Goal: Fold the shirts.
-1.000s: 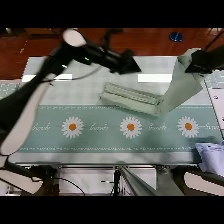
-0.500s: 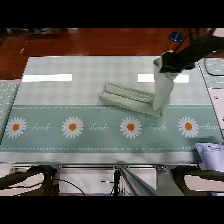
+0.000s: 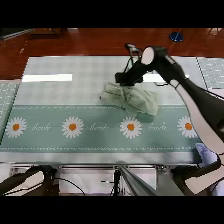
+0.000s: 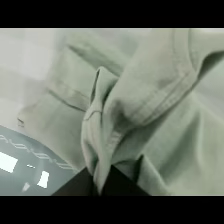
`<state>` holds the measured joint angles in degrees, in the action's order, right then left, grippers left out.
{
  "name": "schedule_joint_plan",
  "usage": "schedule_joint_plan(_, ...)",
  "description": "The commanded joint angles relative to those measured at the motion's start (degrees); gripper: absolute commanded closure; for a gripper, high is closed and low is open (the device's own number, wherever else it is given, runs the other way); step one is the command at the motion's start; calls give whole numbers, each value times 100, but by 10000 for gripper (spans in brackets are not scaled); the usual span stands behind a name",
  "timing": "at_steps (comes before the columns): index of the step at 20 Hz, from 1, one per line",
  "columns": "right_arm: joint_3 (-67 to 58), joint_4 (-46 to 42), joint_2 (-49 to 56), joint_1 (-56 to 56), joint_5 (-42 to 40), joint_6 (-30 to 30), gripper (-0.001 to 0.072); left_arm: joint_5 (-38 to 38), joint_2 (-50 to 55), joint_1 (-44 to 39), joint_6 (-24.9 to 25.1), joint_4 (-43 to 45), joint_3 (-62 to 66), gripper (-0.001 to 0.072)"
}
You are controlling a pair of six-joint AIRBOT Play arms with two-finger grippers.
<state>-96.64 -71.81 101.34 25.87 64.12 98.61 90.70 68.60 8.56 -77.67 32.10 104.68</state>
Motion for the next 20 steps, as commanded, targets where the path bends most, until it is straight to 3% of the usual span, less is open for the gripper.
schedule_joint_plan(1,-4,271,330,527,-839,85,352,219,-61,33,79,13,-2,680)
schedule_joint_plan(5,-2,-249,-234,369,-715,4,341,216,-59,35,170,352,-186,680)
schedule_joint_plan(10,-2,-3174,-1488,-815,1241,-498,338,188,-9,35,227,1154,-885,673)
schedule_joint_plan(11,-2,-3602,-1646,-1233,1692,-778,282,190,7,33,225,1360,-1067,630)
schedule_joint_plan(12,-2,-3685,-1720,-1703,2081,-1047,237,190,15,35,225,1550,-1279,530)
schedule_joint_plan(13,0,-3512,-1735,-2280,2474,-1178,229,190,15,35,223,1722,-1508,354)
schedule_joint_plan(14,44,-3082,-1733,-2844,2747,-1235,218,192,15,35,223,1878,-1722,239)
schedule_joint_plan(15,195,-2317,-1735,-3458,2900,-1261,171,190,15,35,223,2052,-1950,219)
schedule_joint_plan(17,802,-579,-1735,-4463,2962,-1401,169,162,15,33,223,2450,-2376,219)
schedule_joint_plan(20,2138,1128,-1735,-5180,2413,-2041,169,4,26,33,199,2918,-2927,221)
